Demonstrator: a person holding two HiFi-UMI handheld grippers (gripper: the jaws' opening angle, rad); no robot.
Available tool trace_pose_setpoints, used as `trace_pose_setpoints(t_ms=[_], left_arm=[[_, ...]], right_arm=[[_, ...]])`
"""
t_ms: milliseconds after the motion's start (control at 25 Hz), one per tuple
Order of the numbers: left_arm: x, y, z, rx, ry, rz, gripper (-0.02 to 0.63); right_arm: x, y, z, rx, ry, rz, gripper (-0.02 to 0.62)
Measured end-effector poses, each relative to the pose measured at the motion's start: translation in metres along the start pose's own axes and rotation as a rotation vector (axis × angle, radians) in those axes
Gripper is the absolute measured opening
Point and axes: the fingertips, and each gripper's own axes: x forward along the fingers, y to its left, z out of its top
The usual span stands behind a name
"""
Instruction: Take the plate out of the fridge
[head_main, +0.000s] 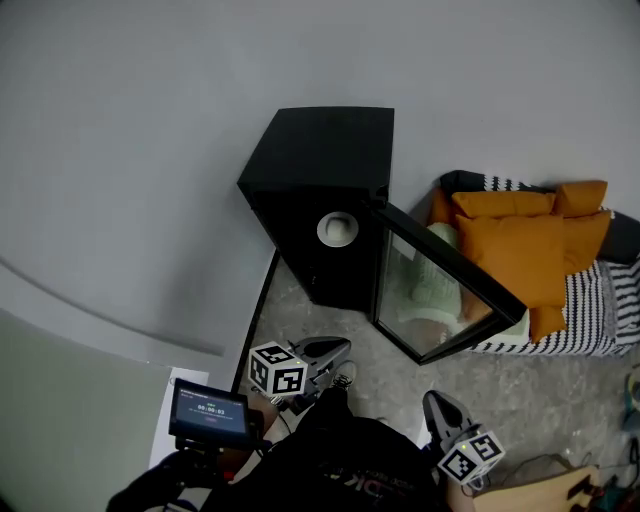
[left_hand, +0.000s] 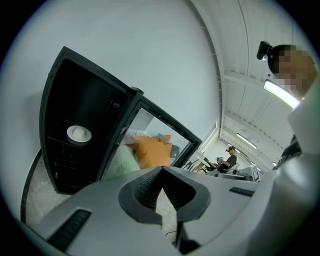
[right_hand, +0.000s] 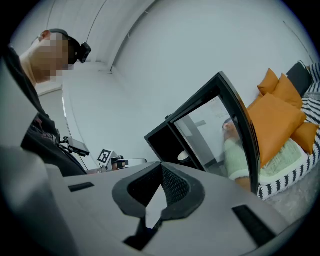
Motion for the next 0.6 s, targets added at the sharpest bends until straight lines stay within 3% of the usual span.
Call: trace_pose_setpoints(t_ms=[120, 600], left_arm=[[0.002, 0.034, 0.014, -0.055, -0.007, 0.025, 0.005], [0.024, 0.16, 0.037, -0.348, -0.067, 0.133, 0.005]], right_arm=[[0.013, 0.002, 0.006, -0.034, 0.01, -0.023, 0.003], [0.033, -0.013, 0.01, -0.004, 0.016, -0.147, 0.003]])
